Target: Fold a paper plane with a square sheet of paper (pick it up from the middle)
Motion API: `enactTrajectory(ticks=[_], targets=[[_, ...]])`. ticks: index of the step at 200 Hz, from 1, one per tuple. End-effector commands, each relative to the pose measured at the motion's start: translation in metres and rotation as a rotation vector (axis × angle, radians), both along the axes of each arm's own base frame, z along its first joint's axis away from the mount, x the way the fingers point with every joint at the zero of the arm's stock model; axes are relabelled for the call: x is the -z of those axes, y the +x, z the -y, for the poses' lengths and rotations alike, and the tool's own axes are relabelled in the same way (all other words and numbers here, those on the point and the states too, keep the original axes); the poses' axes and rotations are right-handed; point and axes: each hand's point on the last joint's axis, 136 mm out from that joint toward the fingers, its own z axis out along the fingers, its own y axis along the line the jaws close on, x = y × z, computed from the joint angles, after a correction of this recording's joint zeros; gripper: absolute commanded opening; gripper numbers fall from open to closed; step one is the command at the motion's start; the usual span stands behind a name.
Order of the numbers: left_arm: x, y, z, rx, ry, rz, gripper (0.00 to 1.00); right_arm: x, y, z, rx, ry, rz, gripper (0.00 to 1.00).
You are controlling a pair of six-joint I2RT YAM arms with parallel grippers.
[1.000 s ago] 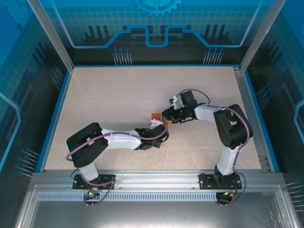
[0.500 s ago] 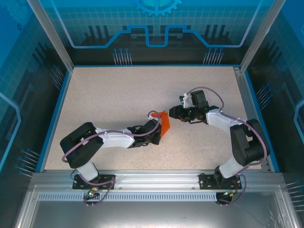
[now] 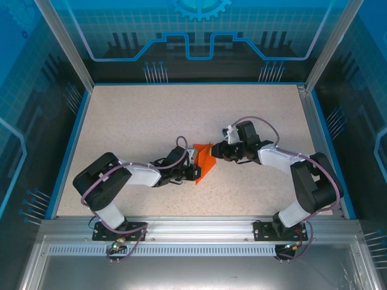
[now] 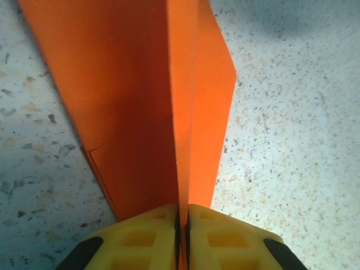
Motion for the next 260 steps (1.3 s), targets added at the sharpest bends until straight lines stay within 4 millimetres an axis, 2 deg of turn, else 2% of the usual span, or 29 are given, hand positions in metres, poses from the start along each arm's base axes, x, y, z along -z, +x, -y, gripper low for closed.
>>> enactTrajectory(ticks=[1, 42, 102, 158, 160, 165, 260], targets=[[-0.011, -0.003, 0.009, 0.027, -0.113, -0.013, 0.13, 0.004, -0.003, -0.014, -0.027, 0.022, -0.01, 0.27], [-0.004, -0.002, 0.009, 0.032, -0.159, -0.068, 0.14, 0.009, -0.009, -0.035, -0.073, 0.029, -0.025, 0.19], [0.006, -0.005, 0.0, -0.013, -0.18, -0.133, 0.13, 0.018, -0.004, -0.049, -0.081, 0.045, -0.051, 0.13], [0.017, -0.009, -0.003, -0.032, -0.235, -0.219, 0.13, 0.03, -0.003, -0.054, -0.083, 0.047, -0.087, 0.12], [0.017, -0.009, -0.003, -0.033, -0.235, -0.22, 0.13, 0.024, 0.002, -0.058, -0.084, 0.056, -0.068, 0.12], [0.018, -0.008, -0.005, -0.04, -0.236, -0.226, 0.13, 0.021, 0.005, -0.059, -0.083, 0.058, -0.063, 0.12], [0.034, -0.015, -0.013, -0.054, -0.217, -0.29, 0.14, 0.045, 0.005, -0.063, -0.093, 0.044, -0.119, 0.12]])
